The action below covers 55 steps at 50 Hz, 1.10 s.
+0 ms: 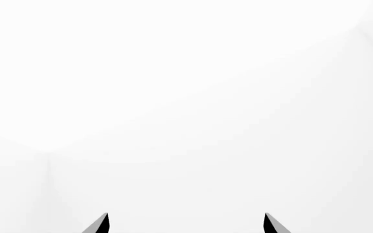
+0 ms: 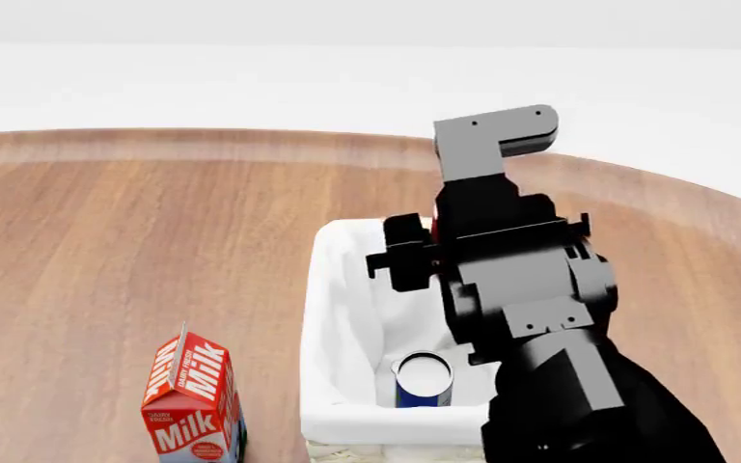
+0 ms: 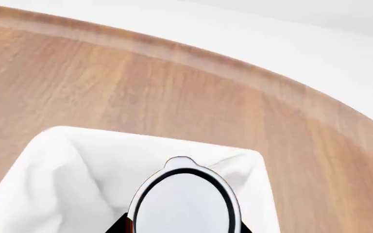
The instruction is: Pick up the alphabet soup and the tomato sauce, and put them in the basket.
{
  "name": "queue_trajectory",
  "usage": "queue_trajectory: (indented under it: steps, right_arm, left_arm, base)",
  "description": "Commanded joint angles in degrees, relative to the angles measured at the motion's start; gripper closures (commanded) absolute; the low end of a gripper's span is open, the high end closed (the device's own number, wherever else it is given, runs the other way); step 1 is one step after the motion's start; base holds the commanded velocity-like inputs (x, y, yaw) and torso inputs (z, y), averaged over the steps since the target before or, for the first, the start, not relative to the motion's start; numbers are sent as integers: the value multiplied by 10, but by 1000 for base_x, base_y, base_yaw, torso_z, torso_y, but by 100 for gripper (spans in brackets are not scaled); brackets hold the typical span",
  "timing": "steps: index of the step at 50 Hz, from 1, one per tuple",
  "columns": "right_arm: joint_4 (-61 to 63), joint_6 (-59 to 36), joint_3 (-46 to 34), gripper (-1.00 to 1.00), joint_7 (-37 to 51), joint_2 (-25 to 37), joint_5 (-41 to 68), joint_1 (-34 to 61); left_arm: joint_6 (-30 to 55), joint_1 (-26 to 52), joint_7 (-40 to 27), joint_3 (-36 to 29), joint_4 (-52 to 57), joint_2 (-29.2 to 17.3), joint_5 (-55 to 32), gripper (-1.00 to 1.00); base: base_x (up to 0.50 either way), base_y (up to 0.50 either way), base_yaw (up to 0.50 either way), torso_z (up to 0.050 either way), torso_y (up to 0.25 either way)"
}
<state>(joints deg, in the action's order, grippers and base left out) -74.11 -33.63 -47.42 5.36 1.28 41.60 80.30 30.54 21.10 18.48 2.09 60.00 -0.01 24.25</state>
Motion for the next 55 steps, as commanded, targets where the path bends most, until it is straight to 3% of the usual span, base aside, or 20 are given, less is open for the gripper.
queue_trajectory:
  steps: [1, 22, 34, 53, 54, 55]
  right_arm:
    - [-8, -23, 50, 100, -28, -10, -70, -6]
    - [-8, -30, 33, 100, -46, -12, -60, -22]
    - [-7, -29, -22, 100, -50, -12, -15, -27]
    - [-7, -32, -14, 100, -49, -12, -23, -29]
    - [-7, -33, -15, -100, -49, -12, -22, -28]
    - [-7, -33, -15, -100, -47, -12, -21, -28]
  left_arm:
    - [-5, -5, -1, 3, 0, 0, -3, -100]
    - [-10, -14, -4, 4, 0, 0, -6, -100]
    - [-5, -7, -2, 2, 0, 0, -3, -100]
    - [-8, -11, -4, 2, 0, 0, -4, -100]
    - [-8, -12, -3, 2, 0, 0, -3, -100]
    - [-8, -11, -3, 2, 0, 0, -3, -100]
  base:
    - [0, 0, 0, 0, 0]
    - [0, 0, 0, 0, 0]
    - [0, 0, 0, 0, 0]
    - [0, 0, 0, 0, 0]
    - [0, 0, 0, 0, 0]
    - [0, 0, 0, 0, 0]
